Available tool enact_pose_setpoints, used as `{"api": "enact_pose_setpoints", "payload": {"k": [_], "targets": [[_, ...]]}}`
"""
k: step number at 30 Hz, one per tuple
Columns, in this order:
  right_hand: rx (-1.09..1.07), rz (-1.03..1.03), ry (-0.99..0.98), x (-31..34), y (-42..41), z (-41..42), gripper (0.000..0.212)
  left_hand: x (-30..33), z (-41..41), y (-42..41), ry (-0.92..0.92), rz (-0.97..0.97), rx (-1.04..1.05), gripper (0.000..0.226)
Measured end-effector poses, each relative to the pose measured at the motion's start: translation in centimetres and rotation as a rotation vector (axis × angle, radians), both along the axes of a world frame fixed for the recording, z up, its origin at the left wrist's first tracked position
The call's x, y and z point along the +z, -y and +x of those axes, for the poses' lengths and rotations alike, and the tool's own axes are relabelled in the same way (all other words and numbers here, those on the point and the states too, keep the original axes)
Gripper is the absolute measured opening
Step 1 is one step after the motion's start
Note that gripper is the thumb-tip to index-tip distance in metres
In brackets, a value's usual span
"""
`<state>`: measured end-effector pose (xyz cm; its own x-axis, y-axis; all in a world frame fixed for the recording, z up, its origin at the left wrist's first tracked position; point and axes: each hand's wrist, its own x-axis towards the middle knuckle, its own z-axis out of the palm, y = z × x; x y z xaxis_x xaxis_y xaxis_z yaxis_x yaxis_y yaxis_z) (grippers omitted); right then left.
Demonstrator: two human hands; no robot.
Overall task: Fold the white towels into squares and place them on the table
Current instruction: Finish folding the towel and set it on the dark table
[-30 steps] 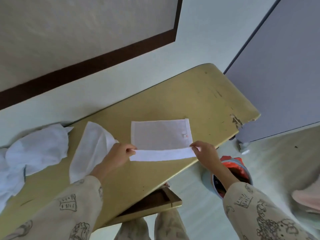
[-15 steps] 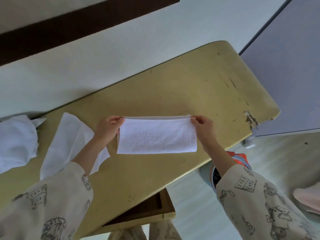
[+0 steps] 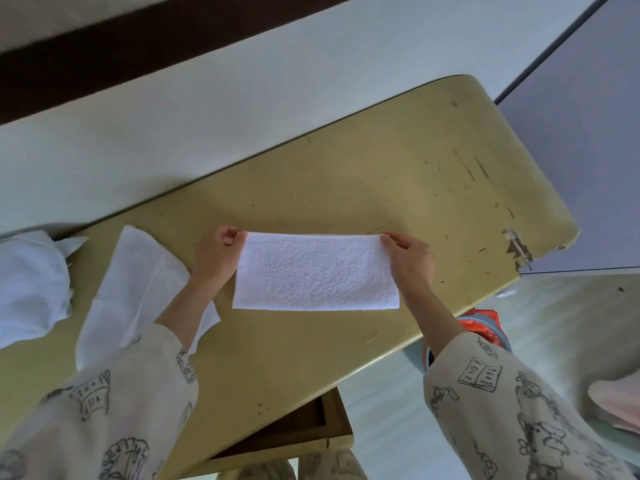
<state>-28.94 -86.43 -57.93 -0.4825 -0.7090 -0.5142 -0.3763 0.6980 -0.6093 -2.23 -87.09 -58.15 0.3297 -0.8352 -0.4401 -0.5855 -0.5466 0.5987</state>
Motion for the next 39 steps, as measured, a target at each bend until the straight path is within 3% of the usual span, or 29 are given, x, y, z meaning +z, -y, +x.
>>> {"api": "enact_pose_setpoints", "payload": {"k": [21,29,31,34,39], "targets": [[0.002,-0.022,-0.113,0.0,0.0,0.9,0.024,-0.3,-0.2,-0.4,0.025,-0.092,0.012,0.014],[0.136,-0.072,-0.247,-0.1,-0.4,0.9,0.029,-0.1,-0.3,-0.6,0.113,-0.053,0.024,0.029],[0.242,-0.169,-0.401,0.1,-0.7,1.1,0.038,-0.2,-0.1,-1.1,0.245,-0.088,-0.064,0.028],[0.460,-0.378,-0.514,-0.2,-0.4,1.9,0.024,-0.1,-1.0,-1.2,0.416,-0.246,-0.322,0.015],[0.772,-0.501,-0.543,-1.1,1.0,4.0,0.008,-0.3,-4.6,0.7,0.344,-0.362,-0.602,0.008]]}}
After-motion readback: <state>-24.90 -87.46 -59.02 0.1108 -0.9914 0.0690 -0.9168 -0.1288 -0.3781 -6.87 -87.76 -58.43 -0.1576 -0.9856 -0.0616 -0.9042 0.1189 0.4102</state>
